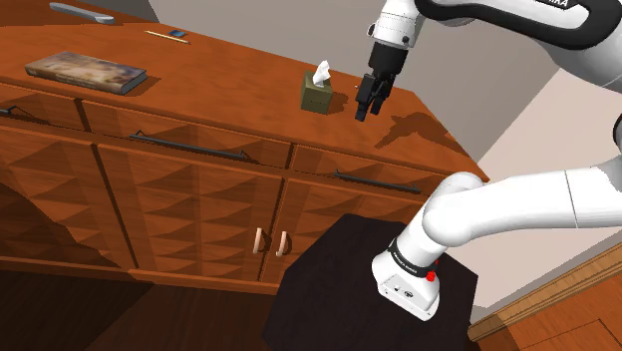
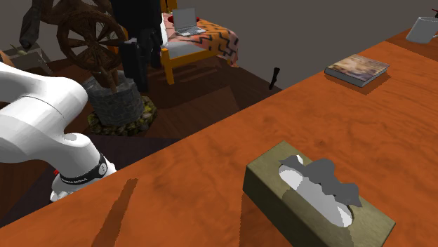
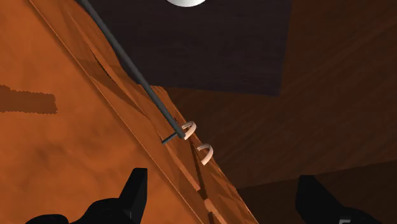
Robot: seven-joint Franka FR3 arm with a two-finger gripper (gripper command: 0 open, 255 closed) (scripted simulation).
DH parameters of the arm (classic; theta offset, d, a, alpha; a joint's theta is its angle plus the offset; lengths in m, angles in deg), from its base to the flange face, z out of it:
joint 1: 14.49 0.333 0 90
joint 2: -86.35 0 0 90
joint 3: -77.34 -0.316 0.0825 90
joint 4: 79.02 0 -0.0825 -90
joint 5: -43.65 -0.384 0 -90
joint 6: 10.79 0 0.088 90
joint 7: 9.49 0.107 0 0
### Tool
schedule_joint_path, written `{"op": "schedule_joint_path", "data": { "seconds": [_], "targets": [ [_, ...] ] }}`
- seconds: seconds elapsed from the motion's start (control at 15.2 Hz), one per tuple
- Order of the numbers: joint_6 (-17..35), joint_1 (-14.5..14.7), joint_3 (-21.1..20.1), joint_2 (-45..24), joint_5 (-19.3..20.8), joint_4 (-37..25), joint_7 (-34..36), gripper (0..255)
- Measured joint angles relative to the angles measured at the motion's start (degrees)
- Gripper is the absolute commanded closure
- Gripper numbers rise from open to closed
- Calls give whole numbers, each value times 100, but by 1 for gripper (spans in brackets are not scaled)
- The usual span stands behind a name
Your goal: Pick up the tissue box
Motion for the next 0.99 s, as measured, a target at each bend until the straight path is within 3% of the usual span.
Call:
{"op": "schedule_joint_path", "data": {
  "seconds": [0.26,0.66,0.99],
  "targets": [
    [211,-41,250,-256,30,-131,-282,0],
    [653,-92,936,-1265,-53,-899,-1102,0],
    [877,-89,1494,-2177,-352,-1675,-1839,0]
  ]
}}
